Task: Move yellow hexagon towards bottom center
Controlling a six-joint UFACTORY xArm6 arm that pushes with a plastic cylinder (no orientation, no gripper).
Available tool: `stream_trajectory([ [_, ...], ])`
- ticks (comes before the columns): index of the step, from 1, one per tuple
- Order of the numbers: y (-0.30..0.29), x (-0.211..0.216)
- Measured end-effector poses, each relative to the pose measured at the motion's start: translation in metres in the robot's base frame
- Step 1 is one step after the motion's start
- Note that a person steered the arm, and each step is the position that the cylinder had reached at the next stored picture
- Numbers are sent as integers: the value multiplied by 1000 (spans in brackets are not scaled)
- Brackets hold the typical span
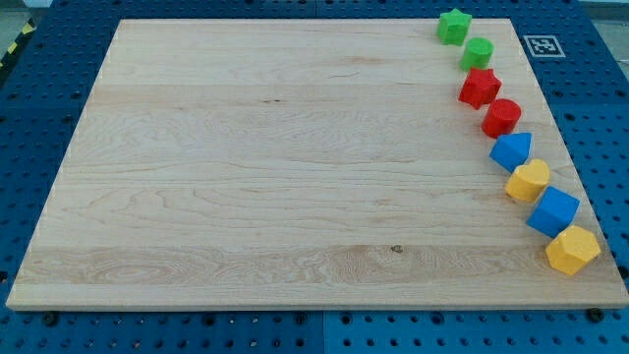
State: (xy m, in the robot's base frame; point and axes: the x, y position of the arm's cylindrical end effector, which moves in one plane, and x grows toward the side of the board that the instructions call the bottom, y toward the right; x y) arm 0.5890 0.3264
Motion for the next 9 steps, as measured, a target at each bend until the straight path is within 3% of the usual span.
stream_trajectory([
  [1, 0, 17],
  [6, -52, -3],
  [9, -115, -27],
])
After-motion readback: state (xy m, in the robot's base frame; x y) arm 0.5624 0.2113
